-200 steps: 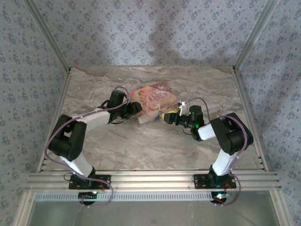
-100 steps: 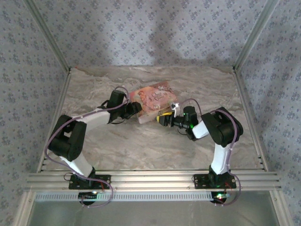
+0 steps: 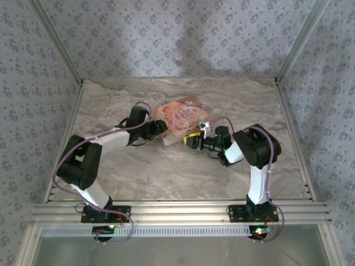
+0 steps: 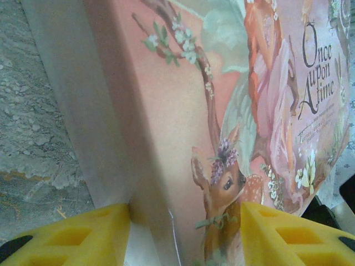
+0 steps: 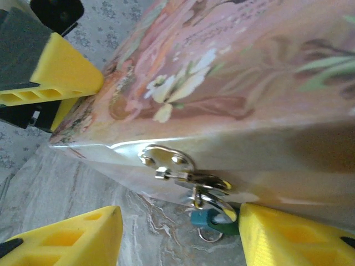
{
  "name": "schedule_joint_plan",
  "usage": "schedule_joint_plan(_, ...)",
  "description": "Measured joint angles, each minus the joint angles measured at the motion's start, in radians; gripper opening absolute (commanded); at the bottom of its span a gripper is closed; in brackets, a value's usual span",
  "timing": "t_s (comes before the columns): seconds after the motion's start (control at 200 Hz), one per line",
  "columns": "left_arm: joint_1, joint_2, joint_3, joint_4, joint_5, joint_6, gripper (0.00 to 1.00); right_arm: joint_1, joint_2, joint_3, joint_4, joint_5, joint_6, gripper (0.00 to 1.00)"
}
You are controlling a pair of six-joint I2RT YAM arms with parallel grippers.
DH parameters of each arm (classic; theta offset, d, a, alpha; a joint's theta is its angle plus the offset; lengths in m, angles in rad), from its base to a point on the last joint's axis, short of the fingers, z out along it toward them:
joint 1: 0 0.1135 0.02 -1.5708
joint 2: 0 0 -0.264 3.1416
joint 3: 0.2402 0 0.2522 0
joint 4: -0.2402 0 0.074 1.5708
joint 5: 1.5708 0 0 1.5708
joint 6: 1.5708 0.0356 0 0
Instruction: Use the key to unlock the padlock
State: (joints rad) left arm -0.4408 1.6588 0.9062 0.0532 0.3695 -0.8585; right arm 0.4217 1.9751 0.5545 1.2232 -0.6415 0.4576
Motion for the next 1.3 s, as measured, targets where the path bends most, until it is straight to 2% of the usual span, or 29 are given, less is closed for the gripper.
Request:
schedule_joint_plan(0.535,0.0,-0.001,-0.002,0.002,0.0,-0.006,0.53,0.003,0.008,-0.011,0.043,-0.018,0.006,0.44)
schedule_joint_plan(1.299,0.0,-0.002,-0.002,-0.001,0.0,-0.006,0.53,-0.002,0.008,-0.012,-0.005,0.0,-0.002,0.06)
